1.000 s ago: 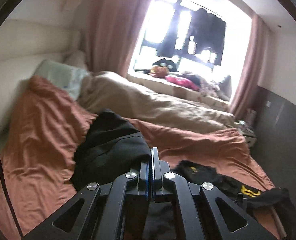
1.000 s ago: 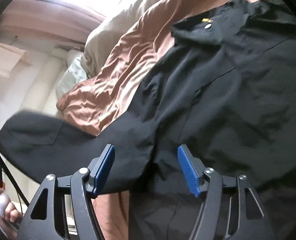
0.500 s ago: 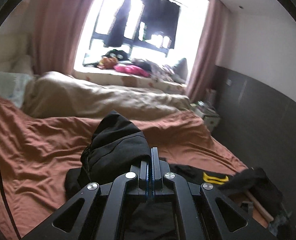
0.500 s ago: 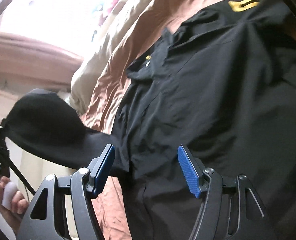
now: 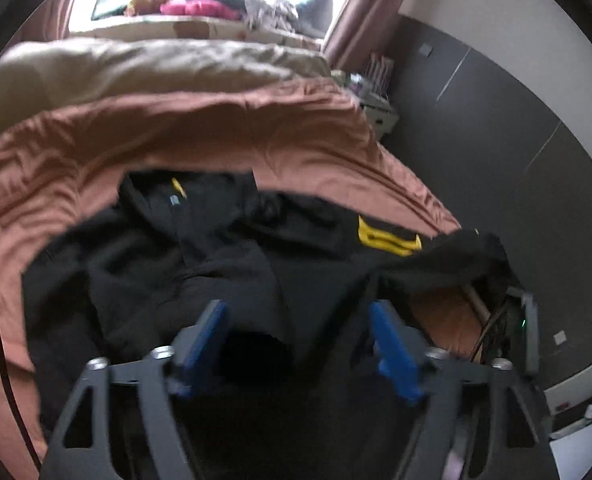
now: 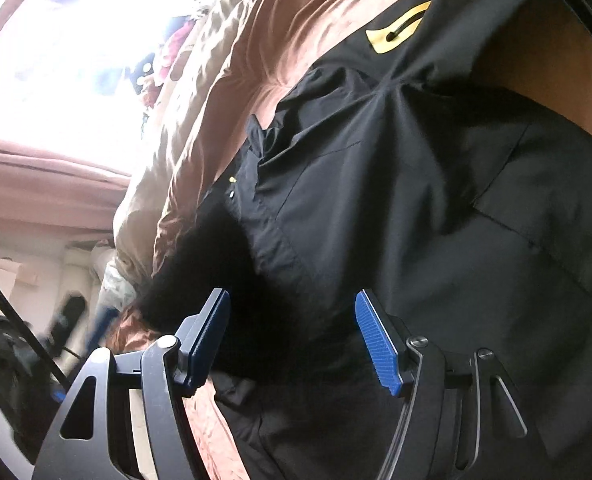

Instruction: Fold large clothes

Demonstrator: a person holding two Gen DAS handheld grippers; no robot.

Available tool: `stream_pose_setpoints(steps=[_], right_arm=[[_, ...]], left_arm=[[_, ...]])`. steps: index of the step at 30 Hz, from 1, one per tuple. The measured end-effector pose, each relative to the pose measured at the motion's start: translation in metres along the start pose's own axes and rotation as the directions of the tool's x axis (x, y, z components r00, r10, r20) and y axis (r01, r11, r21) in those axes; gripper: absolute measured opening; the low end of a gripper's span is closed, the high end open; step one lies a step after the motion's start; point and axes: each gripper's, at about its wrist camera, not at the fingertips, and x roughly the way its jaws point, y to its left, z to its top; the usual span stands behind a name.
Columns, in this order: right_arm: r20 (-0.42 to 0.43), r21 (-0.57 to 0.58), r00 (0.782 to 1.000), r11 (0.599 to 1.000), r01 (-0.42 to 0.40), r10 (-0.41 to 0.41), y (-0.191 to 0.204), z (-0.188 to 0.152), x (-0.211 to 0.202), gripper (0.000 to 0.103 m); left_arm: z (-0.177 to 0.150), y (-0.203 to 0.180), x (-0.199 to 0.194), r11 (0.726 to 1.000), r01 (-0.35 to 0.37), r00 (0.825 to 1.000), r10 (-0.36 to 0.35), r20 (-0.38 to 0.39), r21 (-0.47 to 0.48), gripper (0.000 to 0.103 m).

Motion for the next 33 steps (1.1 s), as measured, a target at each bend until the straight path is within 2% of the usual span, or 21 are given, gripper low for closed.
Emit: stream_pose_setpoints(steps=[3,4,8,9,13,18,20,25,28,31,33], right_arm=[[0.022,0.014,1.000,1.000,0.010,-0.010,-0.005,0.003,-0.004,0.064],[0.028,0.011,0.999,1.000,0.018,-0.018,-0.006,0.001,-0.004,0.064],[0.040,-0.059,0.998,0.997,0.057,-0.055,0.002,-0.003,0.001,0.064],[0.037,-0.088,0.997,0.994,0.067,-0.064,0.007,-0.004,0.005,0.064],[0.025,-0.252,0.991,0.958,0.133,-0.131,0.035,-0.018,0.026,0.064],[0.063,-0.496,0.968,0.834,0.241,-0.242,0.079,-0.044,0.049,0.064],[0.080,-0.555,0.954,0.781,0.284,-0.290,0.089,-0.054,0.058,0.064],[0.137,-0.691,0.894,0.606,0.395,-0.427,0.102,-0.077,0.094,0.064],[0.176,-0.719,0.850,0.526,0.455,-0.496,0.099,-0.085,0.114,0.064],[0.235,-0.713,0.811,0.471,0.519,-0.536,0.099,-0.084,0.126,0.064],[0.255,-0.712,0.805,0.459,0.532,-0.536,0.102,-0.082,0.133,0.064]], left_arm=[[-0.014,0.010,0.002,0.999,0.035,0.999,-0.036,-0.038,-0.025,0.082],[-0.019,0.016,-0.002,0.999,0.022,0.999,-0.023,-0.037,-0.027,0.082],[-0.031,0.042,-0.026,0.994,-0.103,0.995,0.103,-0.008,-0.041,0.082],[-0.036,0.056,-0.036,0.988,-0.146,0.989,0.146,0.006,-0.058,0.082],[-0.052,0.097,-0.058,0.963,-0.243,0.969,0.246,0.009,-0.116,0.082],[-0.080,0.143,-0.072,0.931,-0.317,0.948,0.319,-0.019,-0.178,0.082],[-0.092,0.158,-0.074,0.921,-0.333,0.942,0.334,-0.030,-0.200,0.078],[-0.122,0.190,-0.066,0.895,-0.390,0.921,0.378,-0.095,-0.217,0.061],[-0.138,0.207,-0.052,0.883,-0.412,0.911,0.389,-0.139,-0.226,0.056],[-0.149,0.219,-0.036,0.873,-0.432,0.899,0.400,-0.177,-0.225,0.055],[-0.155,0.224,-0.025,0.869,-0.449,0.889,0.411,-0.200,-0.210,0.053]])
